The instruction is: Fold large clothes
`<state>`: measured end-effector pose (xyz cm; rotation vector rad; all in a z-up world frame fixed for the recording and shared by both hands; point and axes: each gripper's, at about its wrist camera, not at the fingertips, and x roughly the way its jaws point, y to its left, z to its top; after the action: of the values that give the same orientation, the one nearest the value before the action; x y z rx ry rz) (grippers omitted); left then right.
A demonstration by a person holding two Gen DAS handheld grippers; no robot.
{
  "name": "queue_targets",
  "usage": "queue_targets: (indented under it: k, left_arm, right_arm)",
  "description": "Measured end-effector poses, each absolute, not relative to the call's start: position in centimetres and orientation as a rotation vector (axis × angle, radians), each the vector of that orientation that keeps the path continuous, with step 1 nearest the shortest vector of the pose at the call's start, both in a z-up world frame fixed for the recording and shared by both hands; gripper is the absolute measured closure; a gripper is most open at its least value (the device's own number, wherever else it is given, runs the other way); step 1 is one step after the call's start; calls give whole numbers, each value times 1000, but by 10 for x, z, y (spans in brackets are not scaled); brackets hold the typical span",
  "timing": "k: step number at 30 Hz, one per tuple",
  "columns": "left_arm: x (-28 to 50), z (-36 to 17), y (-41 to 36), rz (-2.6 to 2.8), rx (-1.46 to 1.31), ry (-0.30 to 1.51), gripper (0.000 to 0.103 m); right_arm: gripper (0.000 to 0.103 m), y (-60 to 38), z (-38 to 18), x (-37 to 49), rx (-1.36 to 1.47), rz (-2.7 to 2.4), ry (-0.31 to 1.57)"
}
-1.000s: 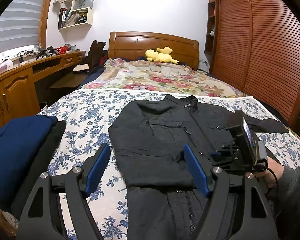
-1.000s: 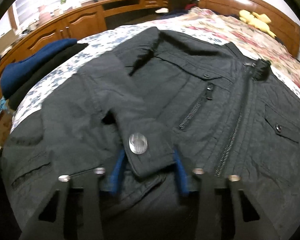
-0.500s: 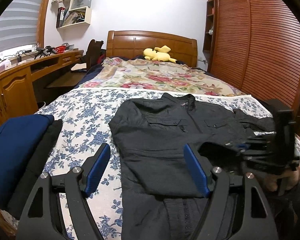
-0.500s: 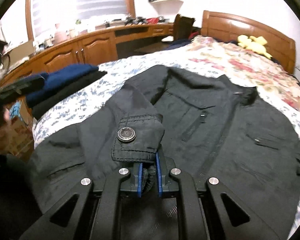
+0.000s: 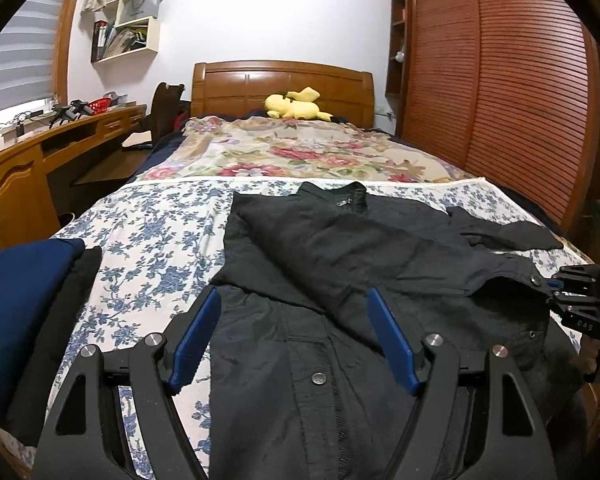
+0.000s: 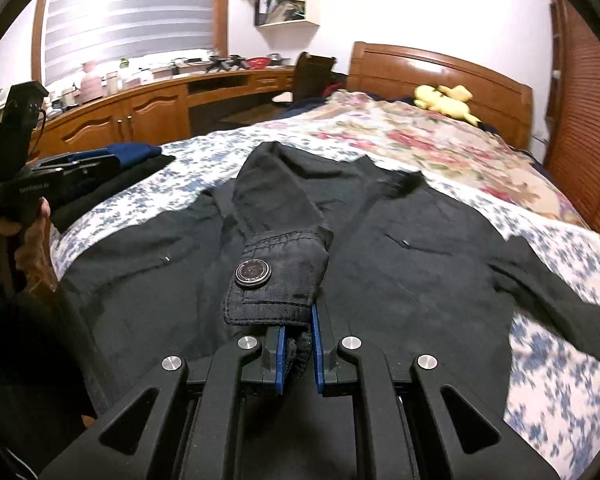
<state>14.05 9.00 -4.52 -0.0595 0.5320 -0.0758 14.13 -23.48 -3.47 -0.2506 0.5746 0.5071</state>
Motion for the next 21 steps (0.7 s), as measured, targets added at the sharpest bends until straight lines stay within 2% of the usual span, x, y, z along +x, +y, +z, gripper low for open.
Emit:
queue_targets:
  k: [14, 16, 21]
  left_arm:
    - [146, -52, 65, -114, -26, 564, 27]
    - [145, -53, 59, -123, -22, 565, 27]
    - [144, -52, 45, -149, -12, 564, 27]
  right_arm:
    - [92, -237, -59, 162, -250, 336, 706]
    - [81, -242, -57, 162, -239, 321, 725]
    - [67, -253, -49, 160, -222, 285, 744]
